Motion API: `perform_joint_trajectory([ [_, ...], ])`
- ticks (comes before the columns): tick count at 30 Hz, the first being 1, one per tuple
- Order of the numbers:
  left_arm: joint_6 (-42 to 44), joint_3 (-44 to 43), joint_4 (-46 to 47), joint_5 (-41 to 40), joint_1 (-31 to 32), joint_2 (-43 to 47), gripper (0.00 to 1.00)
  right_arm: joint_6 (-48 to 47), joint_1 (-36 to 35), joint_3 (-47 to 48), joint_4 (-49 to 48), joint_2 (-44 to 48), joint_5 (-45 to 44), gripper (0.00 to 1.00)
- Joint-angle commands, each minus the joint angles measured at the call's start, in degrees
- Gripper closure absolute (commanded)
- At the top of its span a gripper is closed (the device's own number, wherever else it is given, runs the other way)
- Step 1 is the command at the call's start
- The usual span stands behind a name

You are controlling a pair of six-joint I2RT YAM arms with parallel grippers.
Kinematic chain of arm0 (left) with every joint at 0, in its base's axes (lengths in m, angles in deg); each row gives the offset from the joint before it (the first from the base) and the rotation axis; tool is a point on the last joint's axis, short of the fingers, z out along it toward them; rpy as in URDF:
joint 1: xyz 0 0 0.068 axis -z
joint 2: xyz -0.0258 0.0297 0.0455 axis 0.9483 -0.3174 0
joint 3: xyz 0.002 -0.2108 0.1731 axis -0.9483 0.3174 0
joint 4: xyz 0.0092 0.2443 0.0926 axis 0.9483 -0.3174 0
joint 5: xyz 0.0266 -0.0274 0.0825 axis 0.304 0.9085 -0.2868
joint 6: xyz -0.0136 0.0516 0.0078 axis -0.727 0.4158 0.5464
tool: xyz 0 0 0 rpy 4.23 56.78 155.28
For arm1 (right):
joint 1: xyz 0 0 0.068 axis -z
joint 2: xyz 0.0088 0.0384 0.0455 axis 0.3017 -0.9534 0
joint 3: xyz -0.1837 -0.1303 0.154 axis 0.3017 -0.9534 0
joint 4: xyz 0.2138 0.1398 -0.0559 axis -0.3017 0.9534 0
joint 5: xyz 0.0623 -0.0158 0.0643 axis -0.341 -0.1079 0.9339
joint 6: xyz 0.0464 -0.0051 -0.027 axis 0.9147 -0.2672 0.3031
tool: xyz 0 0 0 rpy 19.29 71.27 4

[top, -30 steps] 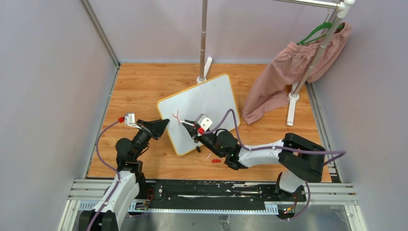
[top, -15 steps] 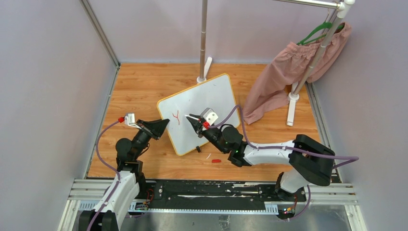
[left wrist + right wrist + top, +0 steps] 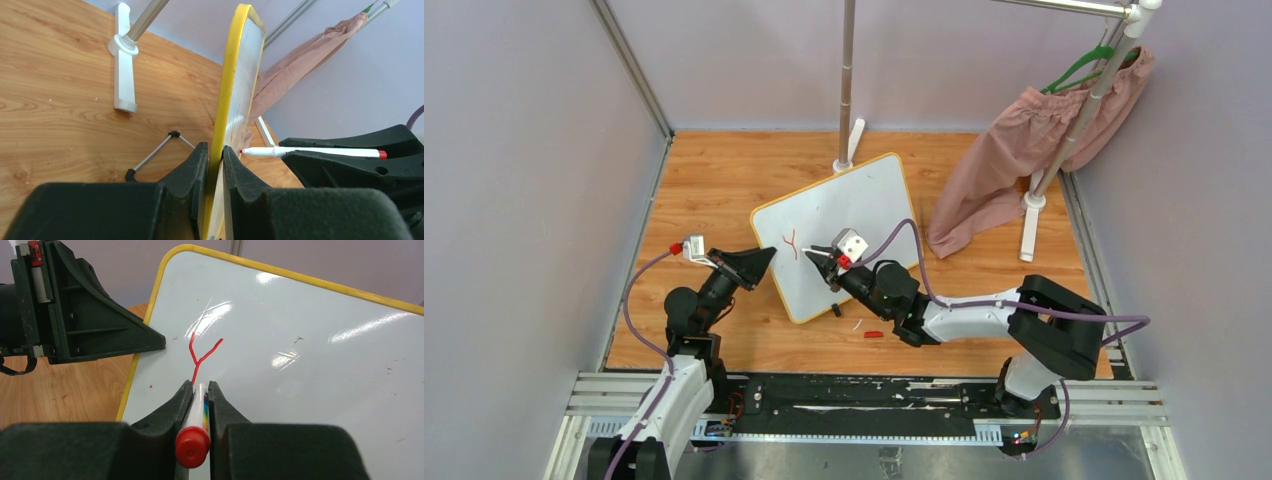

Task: Write a sentence on the whiteboard

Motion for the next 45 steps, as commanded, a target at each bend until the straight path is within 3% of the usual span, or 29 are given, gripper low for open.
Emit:
perform_joint_trajectory([
  [1,0.6,9.04,0.53,-1.52,0.0,0.44,1.0,0.93,0.44,2.13,-1.53,-0.97,0.57,1.0],
  [20,0.36,9.03,0.55,-1.56,0.0,0.8,1.0,1.51,0.79,2.03,-1.23,-4.16,-0.04,1.0],
  [45,0.41,9.03,0.54,-1.6,0.0,0.91,1.0,-0.12,2.31,-0.05,-1.18,-1.37,-2.61,1.0],
])
